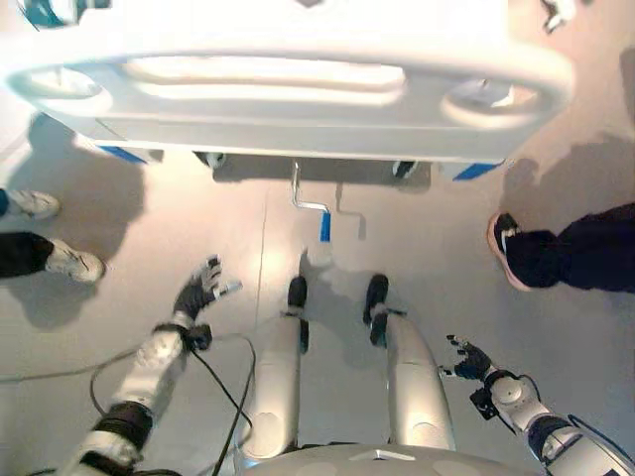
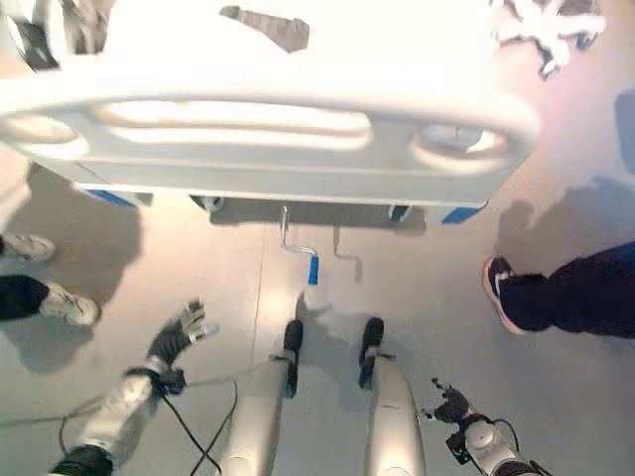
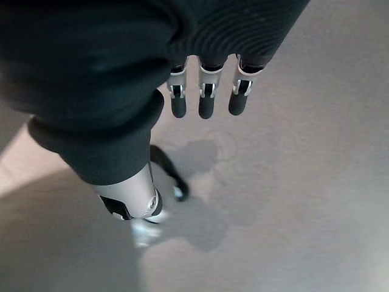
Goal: Raise the hospital bed
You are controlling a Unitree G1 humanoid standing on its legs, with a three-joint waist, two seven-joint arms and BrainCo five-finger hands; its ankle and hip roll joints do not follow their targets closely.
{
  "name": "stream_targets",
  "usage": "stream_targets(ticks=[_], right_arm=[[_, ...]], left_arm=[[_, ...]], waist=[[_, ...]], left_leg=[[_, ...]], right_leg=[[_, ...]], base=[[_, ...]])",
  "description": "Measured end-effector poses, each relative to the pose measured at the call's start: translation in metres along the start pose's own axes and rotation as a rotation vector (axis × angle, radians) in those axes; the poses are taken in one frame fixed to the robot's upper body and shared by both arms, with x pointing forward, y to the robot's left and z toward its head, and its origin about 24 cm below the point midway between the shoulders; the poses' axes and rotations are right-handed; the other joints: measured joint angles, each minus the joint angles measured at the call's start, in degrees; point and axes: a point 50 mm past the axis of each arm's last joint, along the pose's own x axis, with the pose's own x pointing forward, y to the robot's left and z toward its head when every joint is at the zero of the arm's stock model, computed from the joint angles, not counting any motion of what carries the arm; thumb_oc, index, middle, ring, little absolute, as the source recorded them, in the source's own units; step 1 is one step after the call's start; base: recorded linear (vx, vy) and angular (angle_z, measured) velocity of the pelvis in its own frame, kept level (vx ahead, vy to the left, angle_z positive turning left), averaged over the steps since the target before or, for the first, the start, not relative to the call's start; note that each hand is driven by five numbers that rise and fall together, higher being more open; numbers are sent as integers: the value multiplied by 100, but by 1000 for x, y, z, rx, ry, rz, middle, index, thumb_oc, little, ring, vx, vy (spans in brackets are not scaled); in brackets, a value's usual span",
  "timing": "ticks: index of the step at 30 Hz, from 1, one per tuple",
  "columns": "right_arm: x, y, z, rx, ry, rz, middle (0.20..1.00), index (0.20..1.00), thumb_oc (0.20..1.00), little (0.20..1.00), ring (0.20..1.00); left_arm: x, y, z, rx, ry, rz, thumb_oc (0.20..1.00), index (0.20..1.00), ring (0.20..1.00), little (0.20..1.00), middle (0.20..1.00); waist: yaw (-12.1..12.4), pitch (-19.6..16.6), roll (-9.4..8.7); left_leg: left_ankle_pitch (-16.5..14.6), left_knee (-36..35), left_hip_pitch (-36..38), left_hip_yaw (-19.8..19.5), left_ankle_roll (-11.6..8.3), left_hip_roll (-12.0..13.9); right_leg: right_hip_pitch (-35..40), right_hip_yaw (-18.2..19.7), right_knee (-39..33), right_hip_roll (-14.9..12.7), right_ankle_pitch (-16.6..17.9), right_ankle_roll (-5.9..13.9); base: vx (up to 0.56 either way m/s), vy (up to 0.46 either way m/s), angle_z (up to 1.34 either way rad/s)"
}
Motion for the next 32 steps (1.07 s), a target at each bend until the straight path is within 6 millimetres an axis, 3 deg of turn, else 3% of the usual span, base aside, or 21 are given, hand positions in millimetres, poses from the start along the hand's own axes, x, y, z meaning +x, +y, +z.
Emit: stream_targets(ticks=[1, 4, 5, 7, 10, 14, 17, 32], right_arm=[[-2, 4, -4, 9, 12, 10, 1000, 1000, 1000, 1000, 1000], [-3, 7, -11, 24, 46, 13, 1000, 1000, 1000, 1000, 1000], [-5, 15, -18, 45, 84, 30, 1000, 1000, 1000, 1000, 1000], [-9, 32, -29, 76, 118, 68, 1000, 1000, 1000, 1000, 1000], [-21, 50, -52, 109, 186, 112, 1000, 1000, 1000, 1000, 1000], [-35, 65, -74, 139, 266, 156, 1000, 1000, 1000, 1000, 1000], [-37, 68, -77, 145, 274, 175, 1000, 1000, 1000, 1000, 1000], [-46, 76, -89, 154, 322, 208, 1000, 1000, 1000, 1000, 1000]], left_arm=[[-3, -6, -16, 26, 61, -20, 1000, 1000, 1000, 1000, 1000], [-6, -13, -32, 66, 120, -31, 1000, 1000, 1000, 1000, 1000], [-8, -15, -51, 75, 218, 8, 1000, 1000, 1000, 1000, 1000], [-29, -18, -90, 118, 372, 23, 1000, 1000, 1000, 1000, 1000], [-51, -17, -119, 143, 514, 44, 1000, 1000, 1000, 1000, 1000], [-78, -9, -145, 155, 651, 72, 1000, 1000, 1000, 1000, 1000], [-83, -8, -149, 170, 670, 65, 1000, 1000, 1000, 1000, 1000], [-87, -10, -153, 224, 693, 30, 1000, 1000, 1000, 1000, 1000]], waist=[[-5, -207, 15], [2, -412, 39], [-12, -503, 55], [-170, -883, 61], [-165, -1479, 24], [-164, -1932, -1], [-160, -2110, 0], [-167, -2285, -3]], left_leg=[[4, -133, 188, 7, 7, 3], [50, -310, 344, 6, 23, 28], [175, -677, 768, 22, 26, 40], [197, -1066, 1333, 32, 42, 113], [245, -1461, 1663, 115, 71, 197], [290, -1867, 2325, 150, -2, 288], [292, -1953, 2457, 151, -11, 292], [303, -2211, 2766, 177, -4, 326]], right_leg=[[173, -11, -99, 5, -9, 19], [333, -44, -265, 27, 1, 31], [712, -61, -532, 63, 91, 83], [1298, -122, -940, 145, 111, 76], [1620, -110, -1297, 239, 162, 111], [2358, -181, -1878, 371, 237, 131], [2539, -192, -2040, 393, 280, 156], [2870, -198, -2357, 455, 369, 164]], base=[[0, 0, 0], [40, 2, 1], [101, -3, -3], [150, -13, -2], [105, -6, -9], [106, 6, 1], [71, 6, 1], [6, 2, 0]])
